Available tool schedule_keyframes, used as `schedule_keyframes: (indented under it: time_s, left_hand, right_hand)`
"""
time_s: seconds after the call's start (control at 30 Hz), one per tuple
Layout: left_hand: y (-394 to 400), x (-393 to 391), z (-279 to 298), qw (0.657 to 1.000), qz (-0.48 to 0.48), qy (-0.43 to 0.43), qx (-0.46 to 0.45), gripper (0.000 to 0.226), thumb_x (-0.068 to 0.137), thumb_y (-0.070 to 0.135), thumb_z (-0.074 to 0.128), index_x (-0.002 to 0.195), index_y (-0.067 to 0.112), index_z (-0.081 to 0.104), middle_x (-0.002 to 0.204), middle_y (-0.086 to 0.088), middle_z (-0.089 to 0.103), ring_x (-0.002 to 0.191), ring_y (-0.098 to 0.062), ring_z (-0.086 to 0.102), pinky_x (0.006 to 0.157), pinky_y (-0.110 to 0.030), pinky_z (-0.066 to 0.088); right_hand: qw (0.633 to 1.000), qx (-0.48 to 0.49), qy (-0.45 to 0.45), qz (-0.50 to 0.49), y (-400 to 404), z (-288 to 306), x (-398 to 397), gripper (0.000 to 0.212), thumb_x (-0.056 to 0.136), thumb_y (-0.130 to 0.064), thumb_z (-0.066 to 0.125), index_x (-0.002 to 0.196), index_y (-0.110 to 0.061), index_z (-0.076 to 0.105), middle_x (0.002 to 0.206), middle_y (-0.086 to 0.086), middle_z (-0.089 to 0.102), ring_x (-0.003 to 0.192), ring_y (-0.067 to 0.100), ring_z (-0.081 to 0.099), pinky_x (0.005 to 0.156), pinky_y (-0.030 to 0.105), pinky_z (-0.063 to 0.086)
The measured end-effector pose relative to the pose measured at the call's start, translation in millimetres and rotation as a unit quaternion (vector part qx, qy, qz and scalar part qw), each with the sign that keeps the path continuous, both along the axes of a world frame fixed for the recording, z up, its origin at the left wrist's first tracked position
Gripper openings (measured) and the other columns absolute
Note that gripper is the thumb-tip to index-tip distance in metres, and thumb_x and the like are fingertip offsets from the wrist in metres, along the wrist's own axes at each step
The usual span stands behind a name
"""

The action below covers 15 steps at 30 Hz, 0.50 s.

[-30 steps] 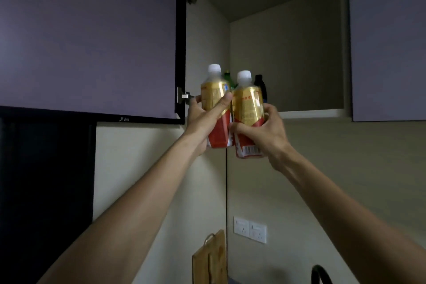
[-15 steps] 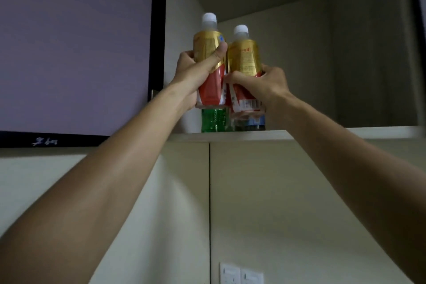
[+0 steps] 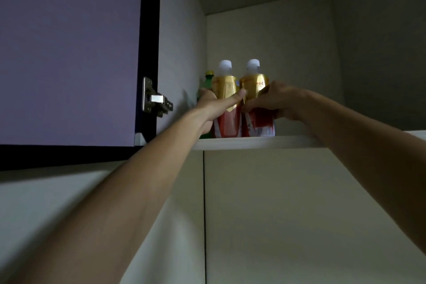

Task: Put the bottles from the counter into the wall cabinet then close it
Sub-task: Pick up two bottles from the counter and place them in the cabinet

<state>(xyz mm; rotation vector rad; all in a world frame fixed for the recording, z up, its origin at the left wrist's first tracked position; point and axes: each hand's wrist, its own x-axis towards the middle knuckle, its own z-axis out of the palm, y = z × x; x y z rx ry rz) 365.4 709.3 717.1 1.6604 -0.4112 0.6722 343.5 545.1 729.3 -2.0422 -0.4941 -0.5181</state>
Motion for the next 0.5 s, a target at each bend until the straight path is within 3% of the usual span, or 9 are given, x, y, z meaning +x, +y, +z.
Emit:
schedule_keyframes:
  time_s: [0.1,0.2,0.27,0.33,0.37,0.5]
  left_hand:
    - [1,-1,1,1.0,-0.014,0.008,0.003,0.132,0.043,0.057,0.092,0.147,0.008,0.027,0.133,-0.011,0.057,0.119,-0.026,0.059,0.102,-0.042,0.049]
    - [3,0,0,1.0,-0.005,0.017,0.008,0.078,0.066,0.039,0.089,0.123,0.01,0.045,0.125,-0.01,0.061,0.115,-0.025,0.062,0.101,-0.041,0.05]
    - [6,0,2,0.999,0.013,0.023,0.021,0.057,0.068,0.033,0.089,0.108,0.015,0.053,0.118,-0.007,0.065,0.105,-0.02,0.065,0.091,-0.035,0.055]
    - [11,-2,6,0.997,0.048,0.028,0.053,0.059,0.07,0.03,0.089,0.116,0.011,0.057,0.11,-0.003,0.067,0.093,-0.014,0.064,0.074,-0.026,0.053]
    - [14,-4,9,0.995,0.063,0.035,0.067,0.063,0.071,0.029,0.088,0.122,0.01,0.057,0.109,-0.002,0.065,0.091,-0.014,0.062,0.07,-0.025,0.05]
    - [21,-5,19,0.986,0.089,0.077,0.118,0.069,0.072,0.028,0.087,0.13,0.009,0.052,0.114,-0.005,0.064,0.098,-0.02,0.061,0.065,-0.032,0.052]
  right_hand:
    - [1.0,-0.009,-0.002,-0.006,4,2,7,0.031,0.079,-0.013,0.08,0.101,-0.012,0.058,0.086,0.004,0.066,0.075,0.014,0.065,0.062,0.028,0.054]
    - [1.0,-0.013,-0.004,-0.027,5,3,11,0.047,0.074,-0.019,0.084,0.113,-0.009,0.06,0.1,0.009,0.07,0.09,0.022,0.069,0.083,0.038,0.059]
    - [0.998,-0.035,0.002,-0.055,3,3,10,0.054,0.071,-0.03,0.085,0.115,-0.009,0.06,0.102,0.007,0.068,0.088,0.022,0.067,0.079,0.035,0.058]
    - [0.996,-0.049,0.01,-0.069,0,6,11,0.053,0.072,-0.034,0.084,0.114,-0.011,0.062,0.101,0.006,0.067,0.08,0.018,0.062,0.074,0.03,0.056]
    - [0.997,-0.049,0.019,-0.063,-1,7,12,0.052,0.073,-0.032,0.084,0.116,-0.011,0.063,0.103,0.008,0.069,0.081,0.018,0.063,0.078,0.032,0.057]
    - [0.996,-0.056,0.051,-0.054,6,14,17,0.029,0.08,-0.02,0.079,0.099,-0.009,0.06,0.092,0.009,0.066,0.086,0.022,0.064,0.094,0.039,0.056]
